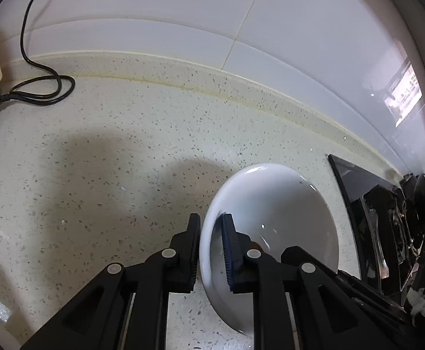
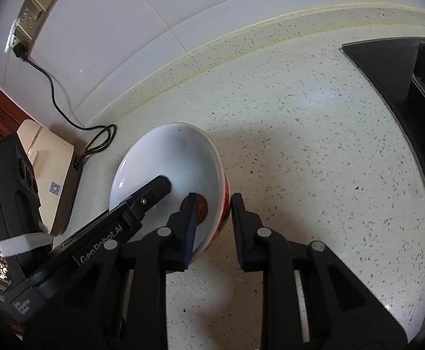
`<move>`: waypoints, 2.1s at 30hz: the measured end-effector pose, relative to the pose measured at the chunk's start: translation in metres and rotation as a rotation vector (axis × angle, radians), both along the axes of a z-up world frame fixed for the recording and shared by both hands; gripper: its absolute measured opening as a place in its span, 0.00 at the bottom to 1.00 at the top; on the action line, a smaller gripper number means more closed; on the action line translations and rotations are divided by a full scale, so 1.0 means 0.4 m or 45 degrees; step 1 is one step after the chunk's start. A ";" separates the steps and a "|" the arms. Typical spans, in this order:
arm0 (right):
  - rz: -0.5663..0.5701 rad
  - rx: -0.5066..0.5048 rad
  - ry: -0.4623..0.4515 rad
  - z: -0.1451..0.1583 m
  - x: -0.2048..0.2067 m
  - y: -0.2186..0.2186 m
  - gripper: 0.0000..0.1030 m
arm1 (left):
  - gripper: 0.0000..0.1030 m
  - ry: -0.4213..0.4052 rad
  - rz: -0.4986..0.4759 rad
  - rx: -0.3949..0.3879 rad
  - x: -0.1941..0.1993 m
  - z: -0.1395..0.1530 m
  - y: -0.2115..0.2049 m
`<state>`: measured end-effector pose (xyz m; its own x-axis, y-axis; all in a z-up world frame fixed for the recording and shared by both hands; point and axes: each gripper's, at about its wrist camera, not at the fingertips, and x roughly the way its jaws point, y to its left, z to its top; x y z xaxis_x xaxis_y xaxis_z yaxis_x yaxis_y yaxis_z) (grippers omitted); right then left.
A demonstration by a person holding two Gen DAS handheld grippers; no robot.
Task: Organize plates and bowls
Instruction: 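Lift the red-banded bowl and carry it over the nested bowls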
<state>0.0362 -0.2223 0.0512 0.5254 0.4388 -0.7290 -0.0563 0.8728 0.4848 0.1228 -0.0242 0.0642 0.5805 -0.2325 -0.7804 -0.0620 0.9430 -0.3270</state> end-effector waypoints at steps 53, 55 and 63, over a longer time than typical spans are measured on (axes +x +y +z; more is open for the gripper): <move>0.518 0.119 -0.254 0.083 -0.099 0.188 0.26 | 0.23 -0.319 0.337 0.122 -0.265 0.142 0.166; 0.539 0.136 -0.274 0.091 -0.109 0.191 0.26 | 0.25 -0.320 0.343 0.128 -0.273 0.146 0.172; 0.602 0.173 -0.303 0.106 -0.136 0.211 0.26 | 0.25 -0.334 0.372 0.145 -0.308 0.169 0.193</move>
